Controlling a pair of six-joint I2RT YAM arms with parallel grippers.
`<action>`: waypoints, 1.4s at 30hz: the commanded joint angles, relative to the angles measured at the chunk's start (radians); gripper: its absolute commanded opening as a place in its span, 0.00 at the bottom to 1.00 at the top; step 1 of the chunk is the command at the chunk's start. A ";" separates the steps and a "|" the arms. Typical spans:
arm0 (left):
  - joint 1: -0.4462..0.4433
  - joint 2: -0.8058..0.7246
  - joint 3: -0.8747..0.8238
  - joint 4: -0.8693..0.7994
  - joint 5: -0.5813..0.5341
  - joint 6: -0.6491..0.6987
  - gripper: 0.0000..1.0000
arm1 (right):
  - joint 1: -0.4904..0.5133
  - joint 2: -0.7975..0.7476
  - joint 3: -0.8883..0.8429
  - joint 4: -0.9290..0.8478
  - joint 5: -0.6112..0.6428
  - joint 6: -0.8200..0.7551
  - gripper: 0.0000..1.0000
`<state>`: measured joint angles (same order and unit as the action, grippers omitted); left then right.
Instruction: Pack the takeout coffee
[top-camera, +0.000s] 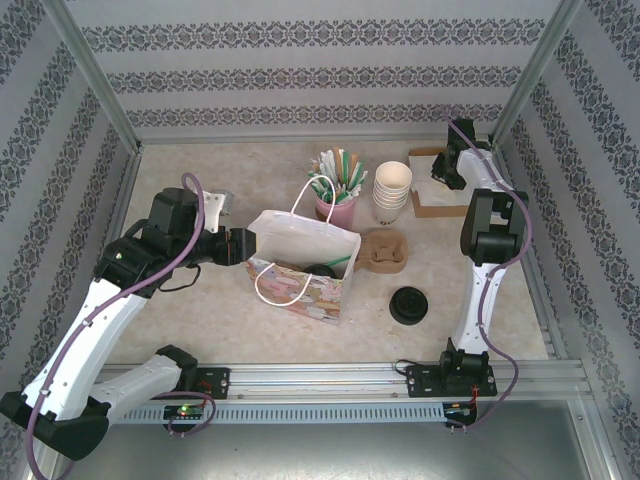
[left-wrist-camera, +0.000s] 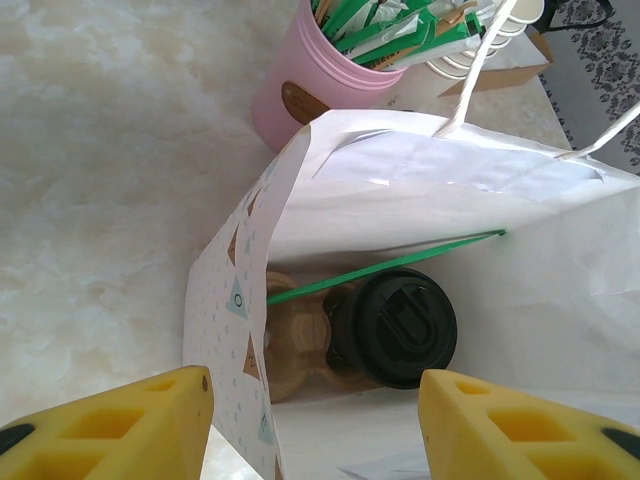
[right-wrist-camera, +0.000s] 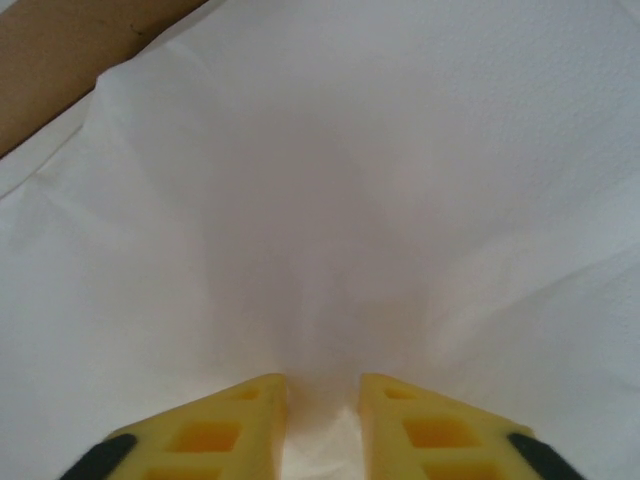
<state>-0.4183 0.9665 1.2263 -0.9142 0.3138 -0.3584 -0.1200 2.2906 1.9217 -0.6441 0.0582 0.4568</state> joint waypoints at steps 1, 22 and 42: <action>-0.014 -0.012 -0.011 -0.009 -0.010 0.004 0.57 | 0.010 0.011 -0.004 -0.012 -0.037 0.001 0.17; -0.014 -0.016 -0.004 -0.012 -0.032 0.006 0.57 | 0.021 -0.379 -0.187 0.102 -0.029 -0.032 0.00; -0.014 -0.004 0.016 -0.007 -0.052 0.023 0.57 | 0.341 -1.010 -0.299 0.178 0.003 -0.168 0.00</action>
<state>-0.4183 0.9642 1.2213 -0.9138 0.2775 -0.3546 0.1539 1.3548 1.5887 -0.4965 0.0193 0.3500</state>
